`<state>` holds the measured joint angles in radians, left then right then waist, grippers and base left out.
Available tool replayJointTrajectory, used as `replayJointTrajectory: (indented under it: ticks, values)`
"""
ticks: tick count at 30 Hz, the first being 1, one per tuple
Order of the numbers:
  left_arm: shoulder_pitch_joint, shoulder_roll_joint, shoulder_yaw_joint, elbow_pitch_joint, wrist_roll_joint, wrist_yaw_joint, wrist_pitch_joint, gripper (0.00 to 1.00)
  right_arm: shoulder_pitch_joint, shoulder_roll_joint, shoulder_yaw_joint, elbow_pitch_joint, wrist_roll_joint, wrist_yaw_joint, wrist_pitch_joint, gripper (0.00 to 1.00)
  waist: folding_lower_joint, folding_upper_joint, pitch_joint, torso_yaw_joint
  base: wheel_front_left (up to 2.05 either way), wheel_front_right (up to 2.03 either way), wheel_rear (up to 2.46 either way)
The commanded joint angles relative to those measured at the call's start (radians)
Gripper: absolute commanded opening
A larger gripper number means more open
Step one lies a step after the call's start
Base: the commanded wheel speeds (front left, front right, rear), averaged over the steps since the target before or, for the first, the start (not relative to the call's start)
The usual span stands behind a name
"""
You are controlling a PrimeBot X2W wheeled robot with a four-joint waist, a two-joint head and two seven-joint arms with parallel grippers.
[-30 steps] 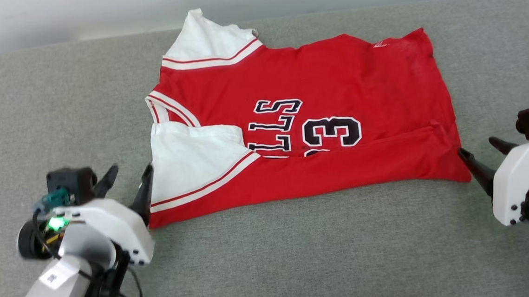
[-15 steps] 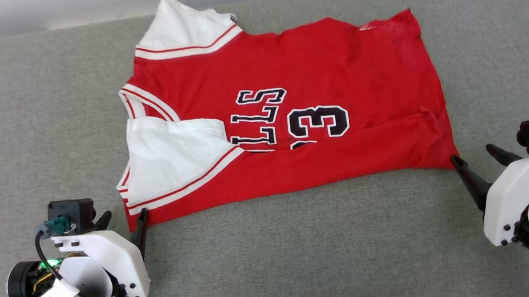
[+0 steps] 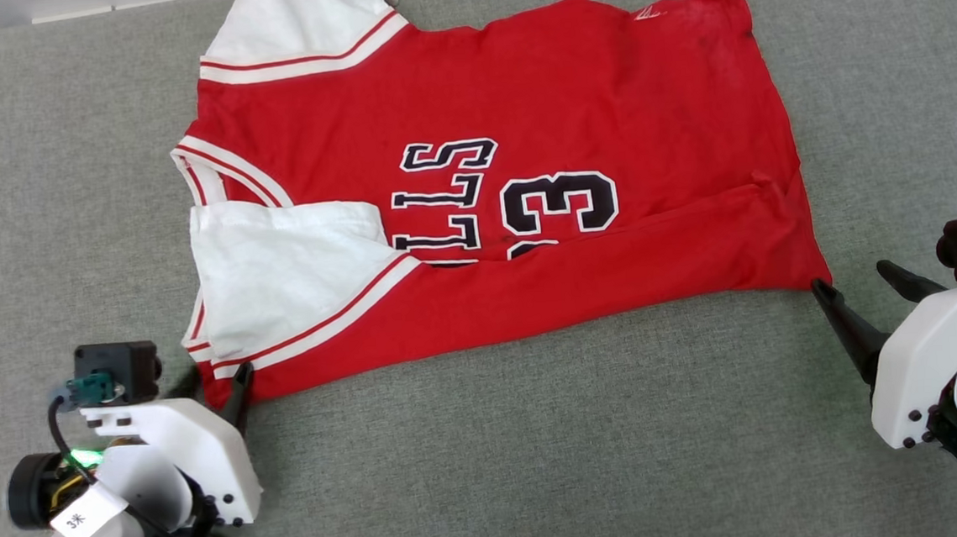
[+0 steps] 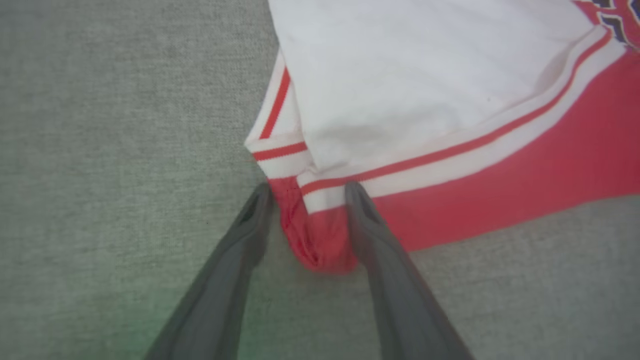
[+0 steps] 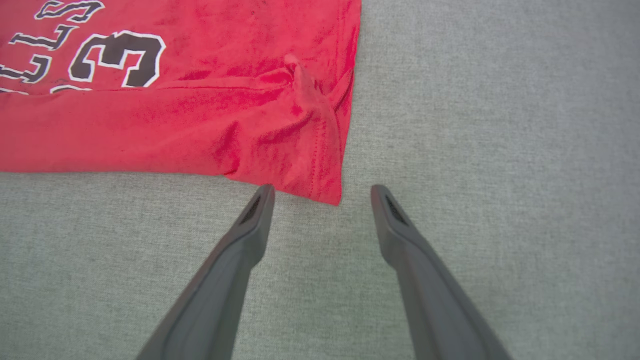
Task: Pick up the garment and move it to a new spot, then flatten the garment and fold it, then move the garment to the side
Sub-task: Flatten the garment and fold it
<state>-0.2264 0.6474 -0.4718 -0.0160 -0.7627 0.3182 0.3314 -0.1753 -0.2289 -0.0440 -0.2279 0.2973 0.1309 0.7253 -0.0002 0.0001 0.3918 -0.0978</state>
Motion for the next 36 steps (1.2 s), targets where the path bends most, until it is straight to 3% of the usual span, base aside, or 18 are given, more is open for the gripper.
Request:
replayJointTrajectory:
  ticks: [1,11,23,31,32,33,34,36]
  values:
    - [0.053,-0.041,-0.063,0.053,-0.022,-0.026,0.054,0.0,0.003,-0.008,-0.002,0.005,-0.012,0.0,-0.005,1.0,0.0002,-0.0001,-0.006,0.007,0.0,0.0,0.0]
    - [-0.02,-0.033,-0.022,-0.06,0.039,-0.028,-0.077,0.0,-0.04,-0.011,-0.024,0.058,-0.02,0.0,0.037,1.0,0.0002,-0.0001,-0.042,0.063,0.0,0.0,0.0]
    - [-0.052,-0.012,-0.035,-0.224,0.098,-0.007,-0.083,0.0,-0.12,-0.013,-0.034,0.209,-0.145,-0.001,0.083,1.0,0.0002,-0.0001,0.013,0.124,0.0,0.0,0.0]
    - [-0.062,-0.018,-0.051,-0.225,0.104,-0.015,-0.079,0.0,-0.129,0.021,-0.012,0.328,-0.129,0.001,0.114,1.0,0.0002,-0.0001,0.05,0.151,0.0,0.0,0.0]
    - [-0.062,-0.019,-0.052,-0.221,0.101,-0.016,-0.08,0.0,-0.121,0.024,-0.005,0.345,-0.119,0.001,0.125,0.93,0.0002,-0.0001,0.052,0.153,0.0,0.0,0.0]
    - [-0.063,-0.019,-0.053,-0.217,0.098,-0.018,-0.08,0.0,-0.114,0.023,0.005,0.361,-0.115,0.002,0.136,0.4,0.0002,-0.0001,0.053,0.155,0.0,0.0,0.0]
    - [-0.063,-0.018,-0.054,-0.211,0.097,-0.02,-0.08,0.0,-0.109,0.02,0.013,0.373,-0.112,0.002,0.143,0.0,0.0002,-0.0001,0.054,0.157,0.0,0.0,0.0]
    - [-0.064,-0.018,-0.054,-0.197,0.094,-0.024,-0.082,0.0,-0.105,0.011,0.016,0.388,-0.107,0.002,0.143,0.0,0.0002,-0.0001,0.052,0.158,0.0,0.0,0.0]
